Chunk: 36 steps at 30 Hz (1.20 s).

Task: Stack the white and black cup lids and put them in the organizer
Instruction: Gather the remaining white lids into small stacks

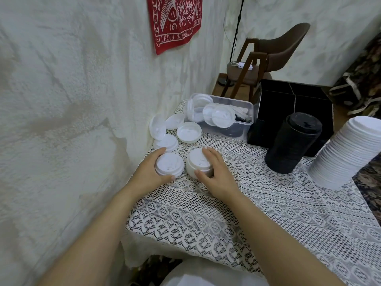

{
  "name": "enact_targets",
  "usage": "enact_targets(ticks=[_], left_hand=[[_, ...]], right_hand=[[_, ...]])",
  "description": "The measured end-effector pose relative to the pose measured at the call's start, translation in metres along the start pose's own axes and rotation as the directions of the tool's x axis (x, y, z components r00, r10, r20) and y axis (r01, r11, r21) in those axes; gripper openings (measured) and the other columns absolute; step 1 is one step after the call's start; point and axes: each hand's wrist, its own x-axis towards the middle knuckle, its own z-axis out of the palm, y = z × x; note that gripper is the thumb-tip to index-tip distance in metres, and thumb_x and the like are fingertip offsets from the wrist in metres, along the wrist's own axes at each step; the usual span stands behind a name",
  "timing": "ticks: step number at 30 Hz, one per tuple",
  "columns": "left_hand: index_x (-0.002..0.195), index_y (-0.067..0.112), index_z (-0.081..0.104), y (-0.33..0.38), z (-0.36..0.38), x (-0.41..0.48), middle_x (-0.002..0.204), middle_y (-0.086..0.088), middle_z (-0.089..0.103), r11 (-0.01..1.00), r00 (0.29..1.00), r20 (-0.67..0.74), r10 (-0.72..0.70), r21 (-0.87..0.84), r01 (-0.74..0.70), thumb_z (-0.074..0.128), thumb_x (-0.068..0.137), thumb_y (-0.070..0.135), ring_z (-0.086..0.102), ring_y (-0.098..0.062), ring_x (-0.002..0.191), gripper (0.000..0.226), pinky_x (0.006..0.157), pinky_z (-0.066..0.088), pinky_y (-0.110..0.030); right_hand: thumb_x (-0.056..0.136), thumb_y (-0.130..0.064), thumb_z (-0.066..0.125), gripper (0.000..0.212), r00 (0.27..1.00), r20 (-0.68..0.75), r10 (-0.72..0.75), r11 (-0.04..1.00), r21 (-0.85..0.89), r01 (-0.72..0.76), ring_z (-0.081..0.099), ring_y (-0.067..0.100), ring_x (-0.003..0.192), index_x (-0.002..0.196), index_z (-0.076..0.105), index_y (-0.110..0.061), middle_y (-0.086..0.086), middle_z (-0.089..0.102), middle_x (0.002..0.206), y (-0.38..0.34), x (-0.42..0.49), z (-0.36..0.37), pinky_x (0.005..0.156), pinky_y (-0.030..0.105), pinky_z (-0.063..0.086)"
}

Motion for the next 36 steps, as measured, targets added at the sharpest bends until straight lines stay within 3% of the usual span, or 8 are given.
enact_targets(ticks=[7,16,20,24,28,31,36], left_hand=[[0.144,0.026,0.039,0.012,-0.006,-0.003,0.132,0.012,0.044,0.999,0.999,-0.019,0.026,-0.035,-0.027,0.085,0.07,0.013,0.042,-0.005,0.119,0.088,0.096,0.031,-0.018],[0.146,0.029,0.035,0.013,-0.007,-0.003,0.149,0.005,0.037,0.999,0.999,-0.018,0.041,0.011,-0.041,0.082,0.074,0.015,0.036,-0.01,0.134,0.087,0.11,0.029,-0.027],[0.146,0.025,0.036,0.024,-0.006,-0.003,0.147,0.006,0.04,0.996,0.996,-0.035,0.086,-0.013,-0.087,0.081,0.075,0.017,0.037,-0.008,0.131,0.084,0.105,0.03,-0.022],[0.145,0.022,0.038,0.041,0.004,0.0,0.145,0.007,0.042,0.992,0.992,-0.018,0.124,0.009,-0.124,0.082,0.074,0.023,0.038,-0.009,0.132,0.083,0.104,0.028,-0.021],[0.144,0.02,0.039,0.055,0.02,0.007,0.147,0.007,0.039,0.987,0.987,0.046,0.151,0.048,-0.153,0.08,0.076,0.024,0.033,-0.002,0.128,0.08,0.101,0.024,-0.017],[0.145,0.02,0.039,0.062,0.032,0.014,0.149,0.005,0.037,0.983,0.984,0.095,0.148,0.096,-0.158,0.079,0.076,0.025,0.035,-0.006,0.131,0.08,0.101,0.024,-0.016],[0.146,0.019,0.038,0.065,0.042,0.02,0.15,0.002,0.037,0.981,0.982,0.144,0.121,0.133,-0.14,0.08,0.075,0.026,0.036,-0.013,0.135,0.082,0.108,0.027,-0.023]], right_hand=[[0.089,-0.035,0.067,0.072,0.999,-0.038,0.033,0.996,0.08,-0.03,0.026,0.012,0.143,0.15,0.031,-0.024,-0.008,0.024,0.158,-0.002,-0.001,0.0,0.118,0.041,0.027],[0.088,-0.035,0.068,0.074,0.999,-0.032,0.038,0.997,0.075,-0.035,0.027,0.012,0.143,0.15,0.03,-0.024,-0.008,0.025,0.158,-0.004,-0.002,-0.001,0.118,0.039,0.027],[0.085,-0.037,0.071,0.078,0.996,-0.033,0.078,0.991,0.107,-0.074,0.036,0.014,0.137,0.15,0.028,-0.027,-0.009,0.031,0.154,-0.005,-0.002,-0.002,0.113,0.041,0.036],[0.081,-0.045,0.074,0.087,0.992,-0.044,0.117,0.985,0.135,-0.11,0.042,0.013,0.131,0.151,0.026,-0.026,-0.009,0.037,0.149,-0.004,-0.003,-0.003,0.108,0.037,0.04],[0.072,-0.061,0.07,0.089,0.989,-0.055,0.139,0.978,0.162,-0.128,0.048,0.011,0.126,0.146,0.032,-0.03,-0.012,0.046,0.142,-0.006,-0.004,-0.002,0.104,0.042,0.044],[0.073,-0.04,0.077,0.071,0.99,-0.053,0.132,0.976,0.184,-0.121,0.055,0.004,0.113,0.132,0.037,-0.043,-0.022,0.054,0.124,-0.002,-0.003,-0.001,0.098,0.039,0.049],[0.075,-0.029,0.078,0.101,0.991,-0.02,0.136,0.971,0.202,-0.129,0.051,0.01,0.122,0.154,0.015,-0.029,-0.011,0.051,0.139,0.002,-0.001,0.0,0.099,0.031,0.045]])
